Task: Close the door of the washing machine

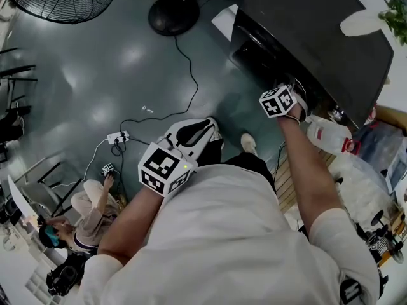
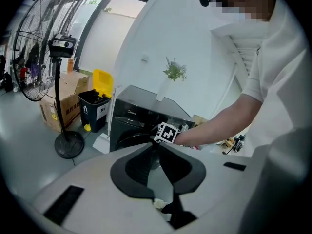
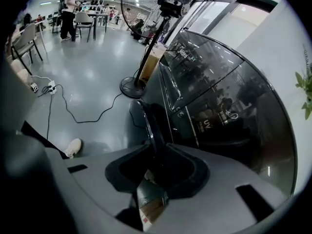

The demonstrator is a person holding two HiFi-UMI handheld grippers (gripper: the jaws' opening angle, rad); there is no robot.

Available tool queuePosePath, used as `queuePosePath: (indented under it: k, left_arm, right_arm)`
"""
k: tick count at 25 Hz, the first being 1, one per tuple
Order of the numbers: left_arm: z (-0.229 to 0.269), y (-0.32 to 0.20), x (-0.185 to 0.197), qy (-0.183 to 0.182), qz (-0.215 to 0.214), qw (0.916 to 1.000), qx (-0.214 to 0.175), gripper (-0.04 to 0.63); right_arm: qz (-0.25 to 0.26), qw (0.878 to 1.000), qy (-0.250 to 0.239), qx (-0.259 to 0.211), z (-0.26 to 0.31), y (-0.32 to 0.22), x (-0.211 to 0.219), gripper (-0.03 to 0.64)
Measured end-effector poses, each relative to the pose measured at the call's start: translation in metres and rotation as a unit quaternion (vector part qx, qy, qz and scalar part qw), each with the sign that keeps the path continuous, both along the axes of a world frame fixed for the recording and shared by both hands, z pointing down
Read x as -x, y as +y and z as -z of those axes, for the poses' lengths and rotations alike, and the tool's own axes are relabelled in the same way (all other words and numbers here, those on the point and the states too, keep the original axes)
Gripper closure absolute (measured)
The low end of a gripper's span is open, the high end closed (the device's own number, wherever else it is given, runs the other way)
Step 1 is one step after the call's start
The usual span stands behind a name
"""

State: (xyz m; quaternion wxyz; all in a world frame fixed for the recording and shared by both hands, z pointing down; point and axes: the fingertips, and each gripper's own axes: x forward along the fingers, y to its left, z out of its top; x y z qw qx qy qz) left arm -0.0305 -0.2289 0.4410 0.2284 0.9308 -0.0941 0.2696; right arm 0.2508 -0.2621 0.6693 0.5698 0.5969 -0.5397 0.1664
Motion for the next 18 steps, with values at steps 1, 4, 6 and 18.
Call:
queuePosePath:
  k: [1,4,6,18]
  left_arm:
    - [0.000,-0.001,-0.001,-0.001,-0.001,1.0000,0.000,0.543]
    - [0.000,-0.003,-0.004,0.001,-0.001,1.0000,-0.002,0.543]
    - [0.001,-0.003,-0.006,0.002,-0.001,1.0000,-0.003,0.543]
    - [0.009,0.025,-0.024,0.010,-0.001,0.9999,-0.012,0.543]
  right_arm:
    - [0.002,1.000,0.001,0.000,0.000,0.000,0.000,0.505]
    - [0.003,1.000,-0.003,-0.002,-0.001,0.000,0.000,0.505]
    - [0.003,1.000,-0.003,-0.002,-0.001,0.000,0.001,0.505]
    - [0.043,0.999,-0.028,0.003,0.004,0.004,-0.004,0.487]
